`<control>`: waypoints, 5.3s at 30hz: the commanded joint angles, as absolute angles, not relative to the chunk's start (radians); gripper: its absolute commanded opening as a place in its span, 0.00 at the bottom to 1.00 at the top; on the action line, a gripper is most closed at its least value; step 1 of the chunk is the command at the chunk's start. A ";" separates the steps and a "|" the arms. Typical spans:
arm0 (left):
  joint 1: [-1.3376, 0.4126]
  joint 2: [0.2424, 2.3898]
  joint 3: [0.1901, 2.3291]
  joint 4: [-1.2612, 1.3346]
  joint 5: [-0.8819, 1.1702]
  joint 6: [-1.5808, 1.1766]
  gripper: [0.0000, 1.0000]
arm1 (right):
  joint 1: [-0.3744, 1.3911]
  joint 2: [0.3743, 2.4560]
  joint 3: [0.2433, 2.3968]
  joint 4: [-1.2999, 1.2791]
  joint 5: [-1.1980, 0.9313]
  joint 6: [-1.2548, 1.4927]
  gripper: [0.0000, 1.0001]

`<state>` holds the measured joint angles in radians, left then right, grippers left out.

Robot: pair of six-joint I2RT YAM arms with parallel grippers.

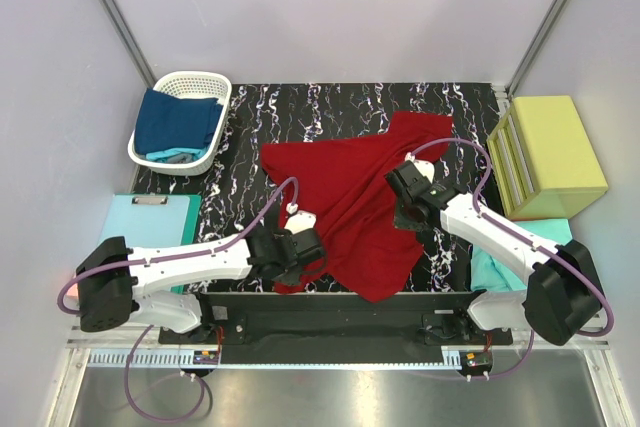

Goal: Fold and stack the t-shirts
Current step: Flatten out the tshirt

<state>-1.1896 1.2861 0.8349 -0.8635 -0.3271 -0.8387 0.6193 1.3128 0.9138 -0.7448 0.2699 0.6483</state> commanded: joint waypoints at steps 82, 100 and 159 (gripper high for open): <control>-1.193 1.224 0.811 -0.905 -0.417 -0.862 0.00 | 0.701 1.600 0.833 -0.647 0.129 0.822 0.26; -1.010 1.158 1.133 -1.017 -0.554 -0.704 0.00 | 0.700 1.310 1.241 -0.903 0.461 0.727 0.00; -0.583 1.307 2.195 -0.922 -0.750 -0.239 0.00 | 0.569 1.310 2.192 -0.716 0.794 0.107 0.00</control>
